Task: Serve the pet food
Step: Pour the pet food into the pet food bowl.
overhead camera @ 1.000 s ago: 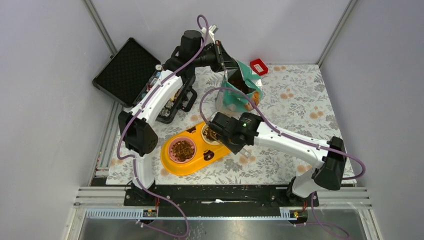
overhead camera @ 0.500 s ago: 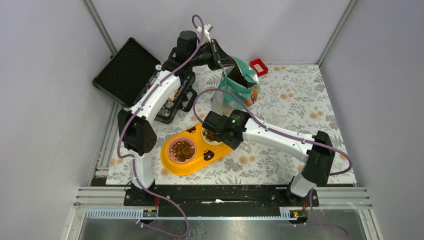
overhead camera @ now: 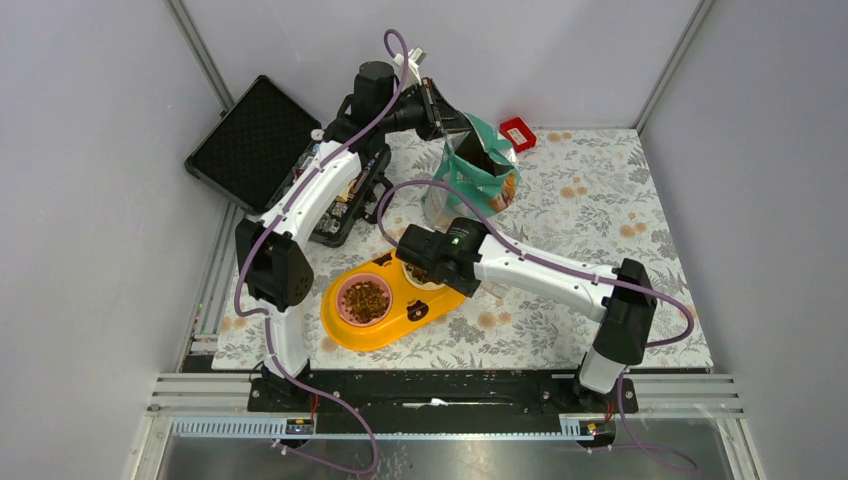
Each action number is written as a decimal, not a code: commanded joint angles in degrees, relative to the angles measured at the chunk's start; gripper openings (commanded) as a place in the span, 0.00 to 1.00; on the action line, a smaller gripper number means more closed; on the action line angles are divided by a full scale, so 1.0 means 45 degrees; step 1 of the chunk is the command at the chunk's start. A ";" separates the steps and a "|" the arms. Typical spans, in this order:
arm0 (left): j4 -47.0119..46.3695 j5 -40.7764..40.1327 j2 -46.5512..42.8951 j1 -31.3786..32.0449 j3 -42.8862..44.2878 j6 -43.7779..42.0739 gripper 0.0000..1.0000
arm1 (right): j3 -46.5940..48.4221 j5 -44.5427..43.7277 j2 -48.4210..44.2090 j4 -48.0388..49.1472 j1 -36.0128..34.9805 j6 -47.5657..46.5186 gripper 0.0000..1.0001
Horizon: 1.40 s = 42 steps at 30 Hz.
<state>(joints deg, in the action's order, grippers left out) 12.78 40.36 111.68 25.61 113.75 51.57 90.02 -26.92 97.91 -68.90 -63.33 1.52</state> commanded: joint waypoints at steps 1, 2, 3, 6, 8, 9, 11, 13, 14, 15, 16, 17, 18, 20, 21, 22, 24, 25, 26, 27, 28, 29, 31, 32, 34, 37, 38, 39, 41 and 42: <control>-0.1792 0.0091 -0.1143 -0.0418 -0.0065 0.0210 0.00 | 0.0356 -0.0264 0.0096 -0.0218 -0.0145 -0.0110 0.00; -0.1797 0.0094 -0.1160 -0.0422 -0.0084 0.0216 0.00 | 0.0310 -0.0287 0.0130 -0.0216 -0.0145 -0.0136 0.00; -0.1793 0.0094 -0.1189 -0.0417 -0.0101 0.0191 0.00 | 0.0250 -0.0321 0.0185 -0.0215 -0.0155 -0.0163 0.00; -0.1817 0.0104 -0.1204 -0.0429 -0.0123 0.0200 0.00 | 0.0209 -0.0470 0.0333 -0.0323 -0.0203 -0.0249 0.00; -0.1872 0.0094 -0.1226 -0.0421 -0.0184 0.0235 0.00 | 0.0269 -0.0592 0.0398 -0.0446 -0.0274 -0.0276 0.00; -0.1895 0.0094 -0.1224 -0.0424 -0.0218 0.0263 0.00 | 0.0350 -0.0651 0.0451 -0.0513 -0.0305 -0.0274 0.00; -0.2009 0.0094 -0.1224 -0.0426 -0.0282 0.0352 0.00 | 0.0360 -0.0597 0.0522 -0.0530 -0.0373 -0.0273 0.00; -0.2093 0.0095 -0.1243 -0.0419 -0.0336 0.0412 0.00 | 0.0247 -0.0535 0.0612 -0.0495 -0.0418 -0.0274 0.00; -0.2128 0.0096 -0.1243 -0.0432 -0.0354 0.0429 0.00 | 0.0191 -0.0534 0.0665 -0.0485 -0.0433 -0.0273 0.00; -0.2130 0.0111 -0.1243 -0.0431 -0.0361 0.0434 0.00 | 0.0125 -0.0556 0.0748 -0.0476 -0.0455 -0.0273 0.00; -0.2130 0.0113 -0.1228 -0.0436 -0.0357 0.0432 0.00 | 0.0054 -0.0570 0.0821 -0.0455 -0.0479 -0.0269 0.00; -0.2145 0.0113 -0.1225 -0.0436 -0.0367 0.0424 0.00 | 0.0015 -0.0585 0.0845 -0.0451 -0.0480 -0.0278 0.00; -0.2154 0.0130 -0.1224 -0.0436 -0.0365 0.0433 0.00 | -0.0036 -0.0581 0.0900 -0.0452 -0.0487 -0.0279 0.00; -0.2146 0.0150 -0.1224 -0.0436 -0.0361 0.0453 0.00 | -0.0059 -0.0607 0.0872 -0.0452 -0.0497 -0.0277 0.00; -0.2166 0.0152 -0.1224 -0.0436 -0.0372 0.0454 0.00 | -0.0065 -0.0618 0.0837 -0.0460 -0.0509 -0.0276 0.00; -0.2184 0.0162 -0.1238 -0.0451 -0.0378 0.0454 0.00 | -0.0048 -0.0620 0.0808 -0.0441 -0.0501 -0.0266 0.00; -0.2242 0.0157 -0.1226 -0.0468 -0.0415 0.0500 0.00 | -0.0050 -0.0558 0.0802 -0.0448 -0.0500 -0.0267 0.00; -0.2283 0.0163 -0.1226 -0.0457 -0.0415 0.0525 0.00 | -0.0037 -0.0520 0.0828 -0.0459 -0.0512 -0.0273 0.00; -0.2308 0.0168 -0.1224 -0.0456 -0.0433 0.0538 0.00 | -0.0010 -0.0488 0.0853 -0.0512 -0.0519 -0.0273 0.00; -0.2311 0.0172 -0.1233 -0.0458 -0.0452 0.0542 0.00 | 0.0037 -0.0479 0.0888 -0.0575 -0.0524 -0.0278 0.00; -0.2309 0.0179 -0.1252 -0.0456 -0.0466 0.0545 0.00 | 0.0179 -0.0507 0.0934 -0.0666 -0.0532 -0.0269 0.00; -0.2311 0.0175 -0.1244 -0.0456 -0.0459 0.0546 0.00 | 0.0368 -0.0545 0.0964 -0.0784 -0.0550 -0.0275 0.00; -0.2312 0.0173 -0.1243 -0.0473 -0.0463 0.0550 0.00 | 0.0880 -0.0635 0.1089 -0.1050 -0.0602 -0.0276 0.00; -0.2309 0.0172 -0.1258 -0.0475 -0.0456 0.0542 0.00 | 0.1132 -0.0698 0.1162 -0.1186 -0.0627 -0.0276 0.00; -0.2312 0.0173 -0.1263 -0.0494 -0.0420 0.0570 0.00 | 0.1516 -0.0660 0.1306 -0.1409 -0.0684 -0.0245 0.00; -0.2312 0.0187 -0.1299 -0.0525 -0.0441 0.0569 0.00 | 0.0971 -0.0342 0.1423 -0.1203 -0.0745 -0.0258 0.00; -0.2312 0.0191 -0.1321 -0.0525 -0.0463 0.0558 0.00 | 0.0628 -0.0383 0.1397 -0.1103 -0.0779 -0.0237 0.00; -0.2304 0.0196 -0.1331 -0.0533 -0.0487 0.0528 0.00 | 0.0429 -0.0468 0.1364 -0.1037 -0.0803 -0.0220 0.00; -0.2312 0.0194 -0.1359 -0.0561 -0.0555 0.0523 0.00 | 0.0602 -0.0563 0.1350 -0.1191 -0.0809 -0.0156 0.00; -0.2343 0.0194 -0.1360 -0.0554 -0.0590 0.0528 0.00 | 0.1018 -0.0608 0.1343 -0.1341 -0.0809 -0.0134 0.00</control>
<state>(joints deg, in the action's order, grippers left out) 9.08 40.84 110.93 25.32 110.96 53.89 92.51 -27.55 103.94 -72.84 -66.37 0.89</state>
